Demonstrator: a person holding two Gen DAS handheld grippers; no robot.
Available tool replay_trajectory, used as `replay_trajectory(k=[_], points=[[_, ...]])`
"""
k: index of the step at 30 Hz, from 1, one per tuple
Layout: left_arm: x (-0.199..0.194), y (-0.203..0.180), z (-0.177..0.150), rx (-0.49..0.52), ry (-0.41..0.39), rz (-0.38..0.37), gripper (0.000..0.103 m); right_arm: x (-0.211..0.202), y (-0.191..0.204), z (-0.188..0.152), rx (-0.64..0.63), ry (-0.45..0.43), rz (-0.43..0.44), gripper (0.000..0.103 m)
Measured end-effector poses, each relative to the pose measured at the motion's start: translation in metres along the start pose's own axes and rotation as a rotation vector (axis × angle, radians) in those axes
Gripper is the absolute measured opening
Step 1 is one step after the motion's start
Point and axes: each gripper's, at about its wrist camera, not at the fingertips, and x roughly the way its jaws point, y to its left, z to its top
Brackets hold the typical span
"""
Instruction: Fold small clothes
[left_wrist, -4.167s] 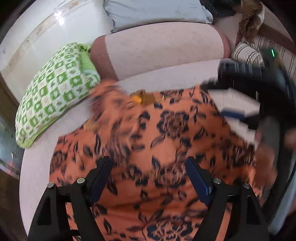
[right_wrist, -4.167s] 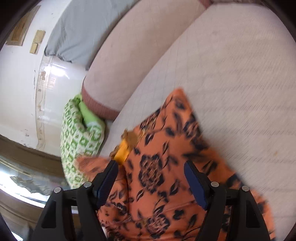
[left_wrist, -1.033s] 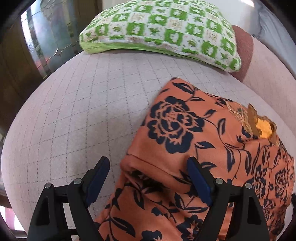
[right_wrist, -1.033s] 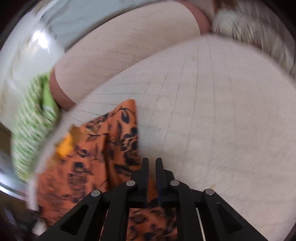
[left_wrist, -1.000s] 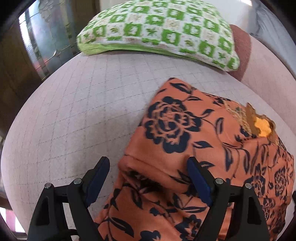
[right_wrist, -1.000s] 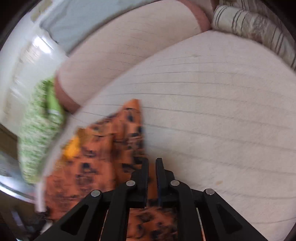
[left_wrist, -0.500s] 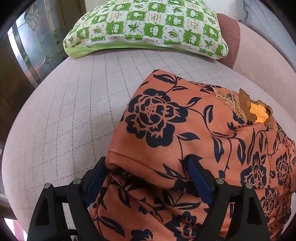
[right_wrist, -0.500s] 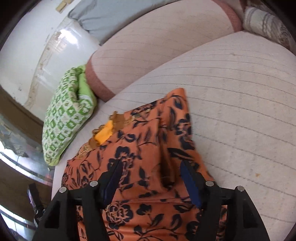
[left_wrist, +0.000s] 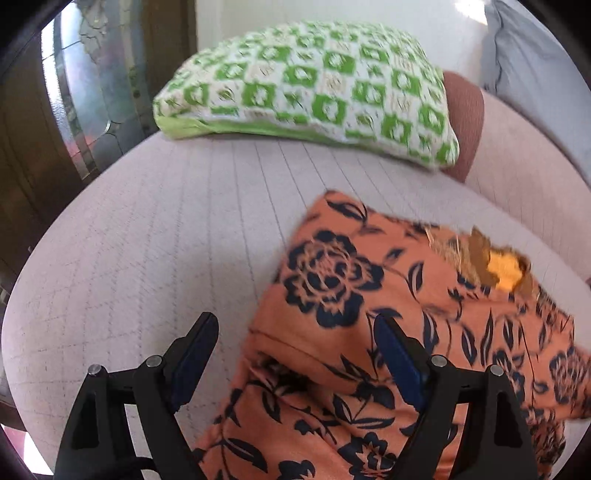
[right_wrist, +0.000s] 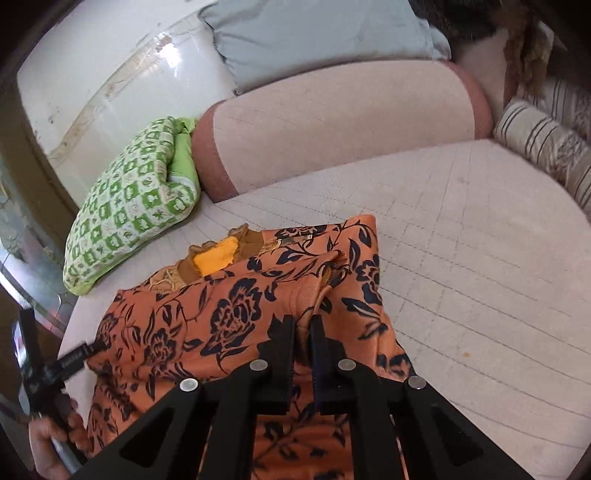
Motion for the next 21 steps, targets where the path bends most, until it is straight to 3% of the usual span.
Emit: replay_trajectory(k=[2,4,6,9,14,17,21], points=[[0.006,0.001,-0.001,-0.003,0.030,-0.019,0.086,0.010,-0.005,-0.006,-0.008,0.053,-0.037,0.008],[0.016,-0.005,-0.005,0.026,0.079,-0.028,0.086,0.039,-0.020,-0.018,0.019,0.195,-0.084,0.008],[0.024,-0.015,-0.010,0.080,0.120,-0.015,0.086,0.060,-0.032,-0.027,0.058,0.289,-0.077,0.012],[0.026,-0.023,-0.013,0.127,0.112,0.027,0.086,0.049,-0.037,-0.015,0.126,0.281,-0.019,0.012],[0.029,-0.018,-0.013,0.088,0.128,0.016,0.086,0.022,-0.053,0.008,0.207,0.154,0.017,0.013],[0.030,-0.019,-0.012,0.095,0.124,0.025,0.086,0.033,-0.049,0.021,0.220,0.166,0.064,0.014],[0.030,-0.021,-0.014,0.102,0.121,0.032,0.086,0.053,-0.041,0.026,0.184,0.151,0.020,0.014]])
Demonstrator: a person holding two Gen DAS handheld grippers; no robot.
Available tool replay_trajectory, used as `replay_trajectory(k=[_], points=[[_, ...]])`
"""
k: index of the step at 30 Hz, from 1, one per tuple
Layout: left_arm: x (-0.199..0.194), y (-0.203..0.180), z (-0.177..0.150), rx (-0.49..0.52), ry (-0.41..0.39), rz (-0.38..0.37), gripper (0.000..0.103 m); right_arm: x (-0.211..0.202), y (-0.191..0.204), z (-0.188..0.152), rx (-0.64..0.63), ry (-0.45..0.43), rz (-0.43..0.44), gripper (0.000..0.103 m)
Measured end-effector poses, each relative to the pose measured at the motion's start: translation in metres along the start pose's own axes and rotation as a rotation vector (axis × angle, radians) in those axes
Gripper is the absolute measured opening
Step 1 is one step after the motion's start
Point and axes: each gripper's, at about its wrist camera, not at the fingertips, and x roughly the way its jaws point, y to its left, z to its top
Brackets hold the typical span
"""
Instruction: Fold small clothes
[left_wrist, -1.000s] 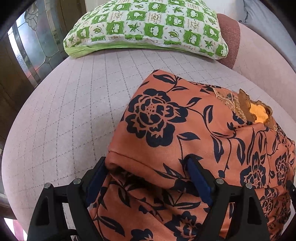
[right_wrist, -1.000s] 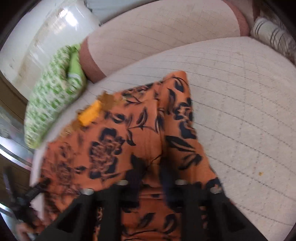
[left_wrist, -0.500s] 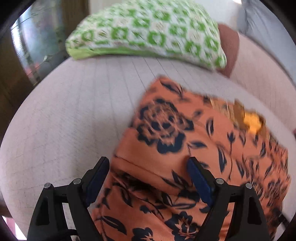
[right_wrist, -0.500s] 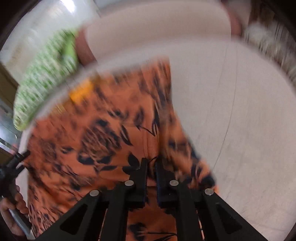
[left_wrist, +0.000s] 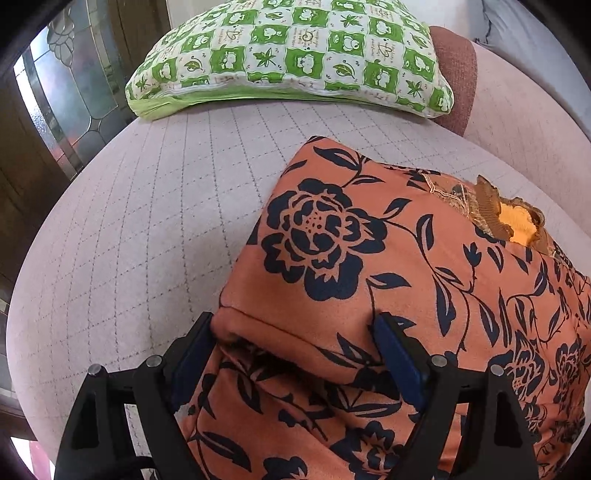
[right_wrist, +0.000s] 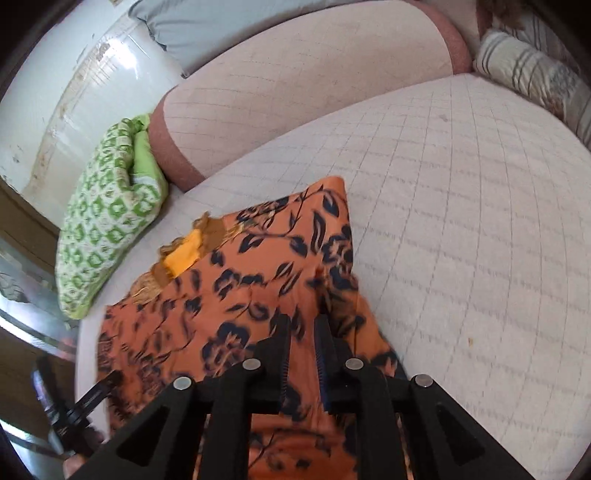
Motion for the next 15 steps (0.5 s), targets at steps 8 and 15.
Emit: replay_trajectory(k=[8,15], points=[[0.000,-0.001,0.002,-0.009,-0.004,0.007,0.086,-0.005,-0.006,0.006,0.012,-0.083,0.038,0.016],[-0.001,-0.001,0.001,-0.004,-0.005,0.006,0.086,-0.009,-0.012,0.005,0.057,-0.132,0.075,0.073]])
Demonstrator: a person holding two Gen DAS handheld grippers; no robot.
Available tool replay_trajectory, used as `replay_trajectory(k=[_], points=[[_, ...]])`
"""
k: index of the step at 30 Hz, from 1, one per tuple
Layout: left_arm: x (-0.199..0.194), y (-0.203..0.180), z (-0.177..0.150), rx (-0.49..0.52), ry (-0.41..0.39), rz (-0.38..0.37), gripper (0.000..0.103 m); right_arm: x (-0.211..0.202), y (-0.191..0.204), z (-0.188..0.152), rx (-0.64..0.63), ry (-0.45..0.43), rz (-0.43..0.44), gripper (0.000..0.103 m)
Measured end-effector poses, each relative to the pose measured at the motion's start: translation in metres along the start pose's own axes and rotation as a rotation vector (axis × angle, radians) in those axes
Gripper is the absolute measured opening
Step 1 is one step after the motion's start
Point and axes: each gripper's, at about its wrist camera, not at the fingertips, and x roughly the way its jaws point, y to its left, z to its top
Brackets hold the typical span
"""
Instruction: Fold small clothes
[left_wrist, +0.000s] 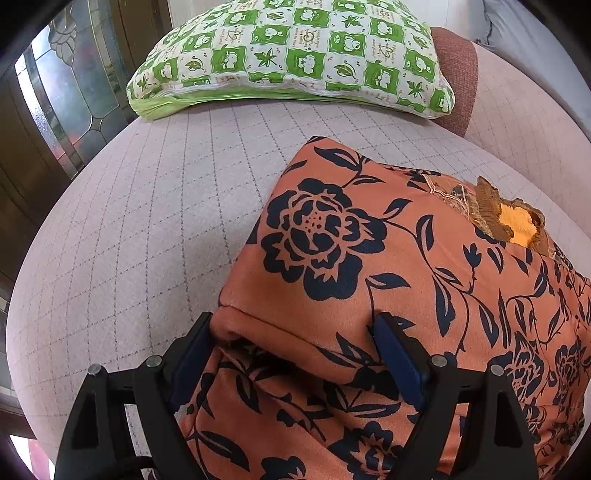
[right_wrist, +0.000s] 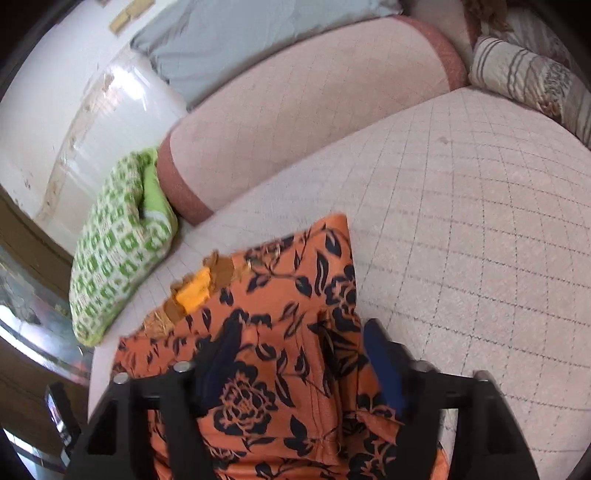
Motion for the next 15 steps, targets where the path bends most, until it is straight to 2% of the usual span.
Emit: replay_trajectory(k=[2,4,6,8,11,12,13,15], points=[[-0.001,0.000,0.000,0.002,-0.002,0.002,0.086,-0.002,-0.001,0.001,0.010,-0.018,0.025,0.073],[-0.001,-0.001,0.000,0.005,-0.004,0.005,0.086,0.006,-0.001,0.001,0.013,0.014,0.043,0.066],[-0.001,-0.002,-0.001,0.010,-0.007,0.007,0.086,0.019,0.000,0.001,0.004,0.058,0.035,0.044],[-0.001,-0.002,-0.001,0.012,-0.007,0.007,0.086,0.037,0.001,0.000,-0.014,0.098,0.010,0.036],[-0.001,-0.002,0.000,0.007,-0.006,0.002,0.086,0.050,0.004,0.000,-0.031,0.103,-0.050,0.009],[-0.001,-0.001,0.000,0.004,-0.007,0.002,0.086,0.048,0.005,0.001,-0.028,0.095,-0.039,0.004],[-0.002,0.000,0.001,-0.004,-0.014,0.003,0.086,0.043,0.009,0.003,-0.030,0.078,-0.018,0.004],[-0.008,0.004,0.003,-0.022,-0.048,0.006,0.086,0.029,0.022,0.008,-0.085,0.014,-0.035,0.004]])
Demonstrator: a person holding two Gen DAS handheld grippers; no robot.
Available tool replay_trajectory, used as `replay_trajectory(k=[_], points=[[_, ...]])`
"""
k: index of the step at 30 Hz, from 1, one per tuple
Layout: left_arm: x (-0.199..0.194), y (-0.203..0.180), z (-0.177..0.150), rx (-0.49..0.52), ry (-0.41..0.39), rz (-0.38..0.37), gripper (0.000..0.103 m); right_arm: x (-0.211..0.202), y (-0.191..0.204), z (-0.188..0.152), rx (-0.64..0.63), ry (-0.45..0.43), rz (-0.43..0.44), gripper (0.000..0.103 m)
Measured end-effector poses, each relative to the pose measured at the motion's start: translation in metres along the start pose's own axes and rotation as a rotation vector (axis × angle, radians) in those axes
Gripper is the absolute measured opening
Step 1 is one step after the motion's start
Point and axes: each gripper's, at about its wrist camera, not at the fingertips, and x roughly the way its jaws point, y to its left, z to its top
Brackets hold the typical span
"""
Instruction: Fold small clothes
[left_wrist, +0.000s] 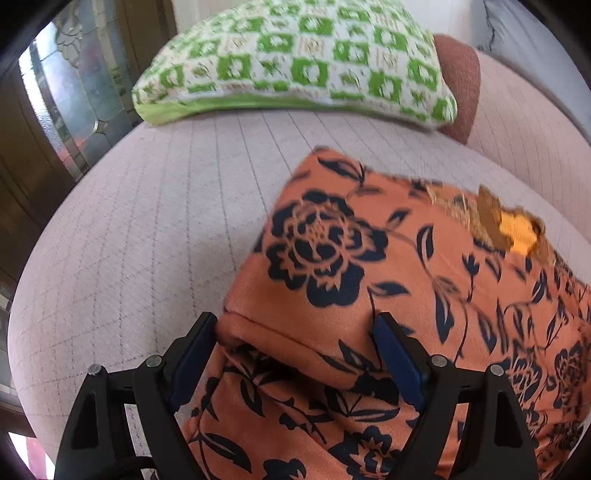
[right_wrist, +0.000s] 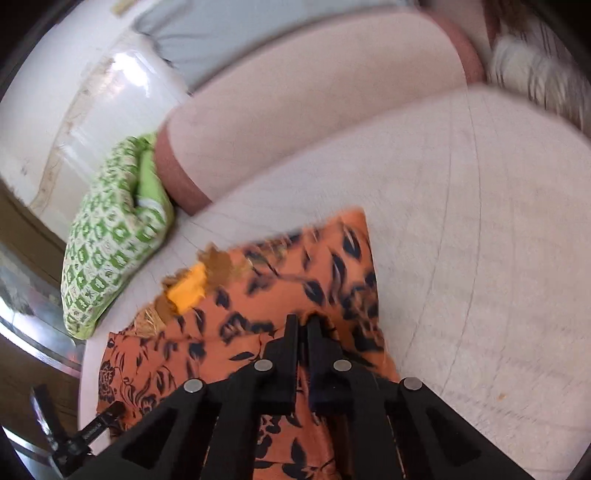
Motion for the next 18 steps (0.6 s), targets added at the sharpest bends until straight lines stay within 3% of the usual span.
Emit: replay_trajectory(k=[2,6,10,14,18], points=[[-0.008,0.001,0.002,-0.004,-0.043,0.002,0.086,-0.007,0.006,0.002,-0.043,-0.050,-0.027,0.004],[-0.001,-0.007,-0.003,0.040,-0.011,0.013,0.086,0.032,-0.015,-0.005,-0.026,0.040,-0.116,0.006],[0.003,-0.012,-0.004,0.085,0.004,0.052,0.087,0.024,-0.029,-0.001,0.060,0.040,-0.026,0.006],[-0.003,-0.007,-0.002,0.058,-0.003,0.025,0.087,-0.019,-0.015,0.004,0.035,-0.084,0.011,0.008],[-0.012,-0.006,-0.005,0.083,-0.022,0.032,0.087,-0.023,0.019,-0.013,-0.085,-0.001,0.111,0.008]])
